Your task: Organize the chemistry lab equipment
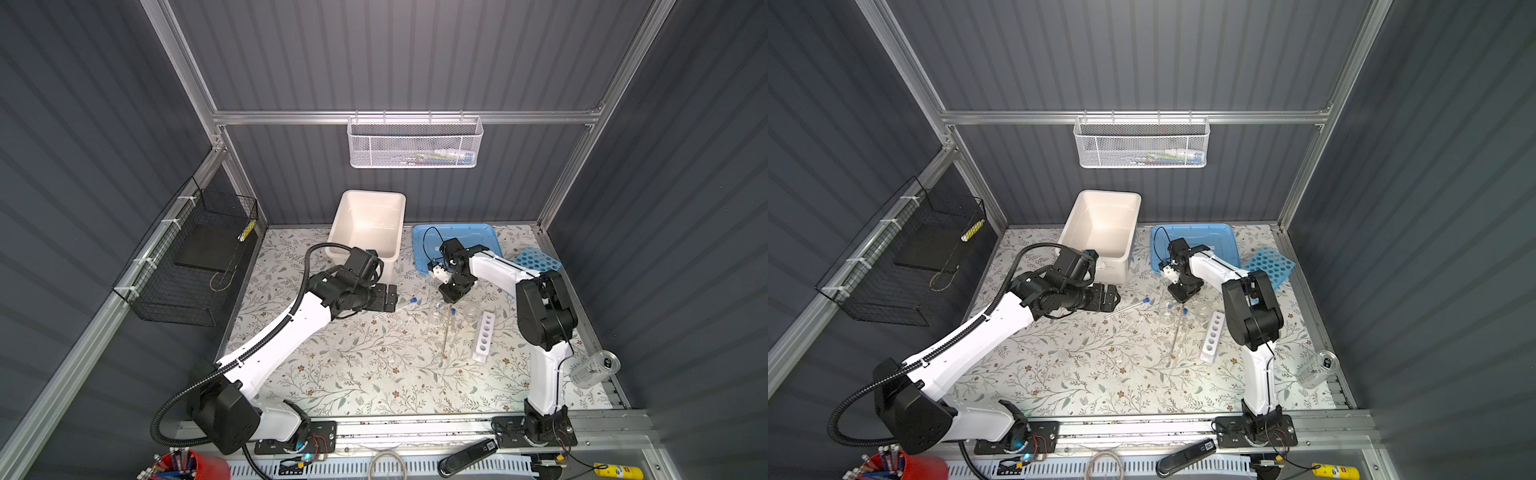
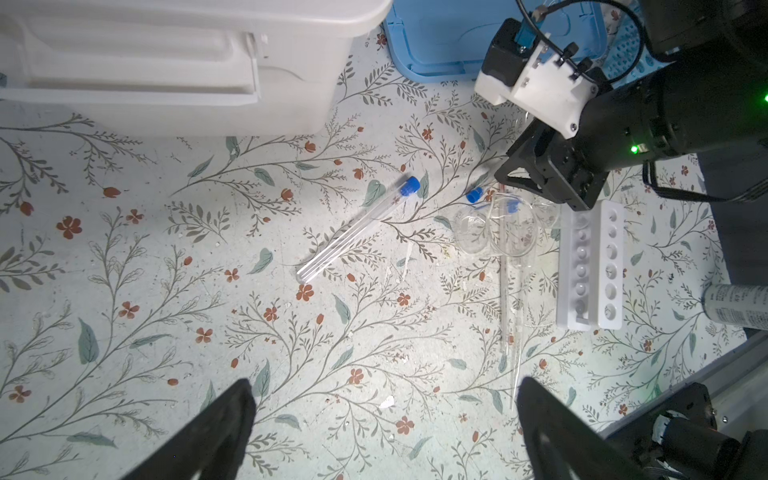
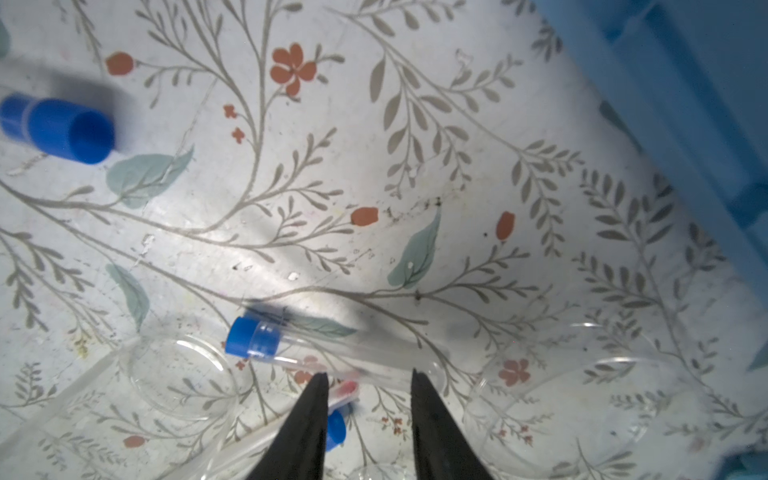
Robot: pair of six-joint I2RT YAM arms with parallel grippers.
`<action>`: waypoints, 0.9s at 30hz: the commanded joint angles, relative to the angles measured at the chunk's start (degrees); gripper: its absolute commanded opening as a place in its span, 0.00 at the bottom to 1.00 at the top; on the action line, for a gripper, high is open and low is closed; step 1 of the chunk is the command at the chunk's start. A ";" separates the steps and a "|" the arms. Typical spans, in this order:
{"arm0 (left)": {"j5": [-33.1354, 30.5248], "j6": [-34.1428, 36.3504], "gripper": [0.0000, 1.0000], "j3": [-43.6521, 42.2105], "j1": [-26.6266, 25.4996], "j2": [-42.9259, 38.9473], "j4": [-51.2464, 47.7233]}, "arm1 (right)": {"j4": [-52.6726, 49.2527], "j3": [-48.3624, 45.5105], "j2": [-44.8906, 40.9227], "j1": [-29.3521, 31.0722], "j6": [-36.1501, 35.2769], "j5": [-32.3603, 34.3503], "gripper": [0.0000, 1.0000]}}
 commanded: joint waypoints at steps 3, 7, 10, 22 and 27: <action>0.83 -0.76 0.99 -0.29 0.46 -0.56 -0.11 | -0.99 -0.52 1.29 0.35 -0.04 0.62 0.36; 1.02 -0.74 0.99 -0.25 0.47 -0.41 -0.02 | -0.20 -0.97 1.31 0.33 0.57 0.18 0.37; 1.19 -0.56 0.99 -0.27 0.47 -0.19 -0.28 | -0.09 -0.71 1.62 0.18 0.92 -0.06 0.37; 0.99 -0.69 0.99 -0.42 0.47 -0.50 -0.30 | -0.68 -0.03 2.71 0.00 0.72 0.58 0.37; 0.93 -0.65 0.99 -0.33 0.47 -0.58 -0.29 | -1.07 0.78 3.20 0.00 0.44 0.12 0.38</action>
